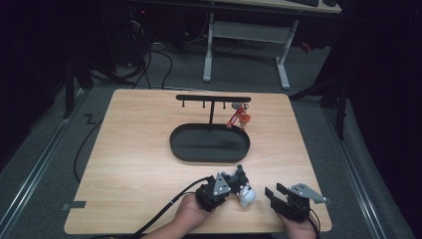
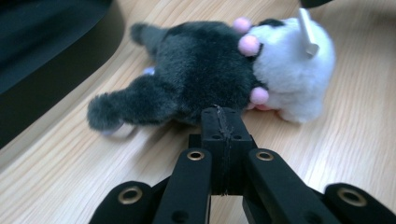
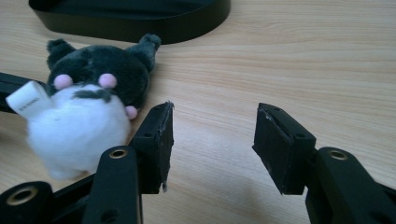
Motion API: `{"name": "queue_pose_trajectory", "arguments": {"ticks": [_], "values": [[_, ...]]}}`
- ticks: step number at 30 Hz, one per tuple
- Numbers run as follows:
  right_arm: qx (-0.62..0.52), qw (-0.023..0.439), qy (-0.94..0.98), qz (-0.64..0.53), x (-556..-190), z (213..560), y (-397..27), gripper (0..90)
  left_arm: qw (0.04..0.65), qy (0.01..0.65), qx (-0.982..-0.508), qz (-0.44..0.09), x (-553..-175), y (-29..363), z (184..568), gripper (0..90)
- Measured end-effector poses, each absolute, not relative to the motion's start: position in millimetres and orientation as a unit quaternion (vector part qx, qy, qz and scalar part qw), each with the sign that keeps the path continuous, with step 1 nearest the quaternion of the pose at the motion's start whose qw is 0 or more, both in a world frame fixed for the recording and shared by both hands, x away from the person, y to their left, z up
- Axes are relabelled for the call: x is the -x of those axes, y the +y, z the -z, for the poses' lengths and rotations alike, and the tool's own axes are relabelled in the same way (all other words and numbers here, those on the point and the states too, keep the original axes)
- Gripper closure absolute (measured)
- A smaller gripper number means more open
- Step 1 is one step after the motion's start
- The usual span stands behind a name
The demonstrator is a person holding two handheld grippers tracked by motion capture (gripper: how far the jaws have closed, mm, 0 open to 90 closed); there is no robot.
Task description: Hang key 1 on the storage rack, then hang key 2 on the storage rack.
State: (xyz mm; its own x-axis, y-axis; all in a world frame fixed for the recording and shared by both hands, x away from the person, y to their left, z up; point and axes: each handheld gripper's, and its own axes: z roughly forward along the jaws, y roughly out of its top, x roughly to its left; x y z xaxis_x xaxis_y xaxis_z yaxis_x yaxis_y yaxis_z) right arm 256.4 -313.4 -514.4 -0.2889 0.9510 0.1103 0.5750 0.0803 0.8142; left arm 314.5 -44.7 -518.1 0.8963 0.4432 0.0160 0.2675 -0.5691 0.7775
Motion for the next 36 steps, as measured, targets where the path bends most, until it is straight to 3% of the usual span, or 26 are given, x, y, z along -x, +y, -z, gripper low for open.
{"name": "queue_pose_trajectory", "arguments": {"ticks": [7,13,16,18,22,28,36], "values": [[-0.555,0.236,0.691,-0.398,-258.3,516.9,-316.4,46.6,0.435,0.215,-0.866,-0.120,-315.2,-11.8,514.1,79.5],[-0.565,0.224,0.683,-0.404,-260.9,517.8,-316.0,45.3,0.426,0.282,-0.843,-0.171,-337.3,64.8,509.6,74.7],[-0.555,0.242,0.691,-0.395,-259.3,515.0,-312.7,43.5,0.419,0.307,-0.832,-0.195,-346.5,98.6,505.3,70.7],[-0.551,0.247,0.695,-0.391,-259.0,514.5,-311.7,40.6,0.415,0.345,-0.816,-0.209,-356.7,136.2,500.0,64.0],[-0.562,0.245,0.692,-0.382,-263.5,516.5,-312.2,36.1,0.404,0.376,-0.805,-0.217,-362.9,171.8,501.4,52.2],[-0.570,0.243,0.689,-0.375,-269.7,515.0,-310.4,29.2,0.409,0.387,-0.800,-0.209,-360.3,186.2,516.4,39.2],[-0.563,0.231,0.723,-0.326,-280.4,507.2,-299.1,28.3,0.410,0.354,-0.816,-0.203,-355.9,185.5,518.6,35.6]]}}
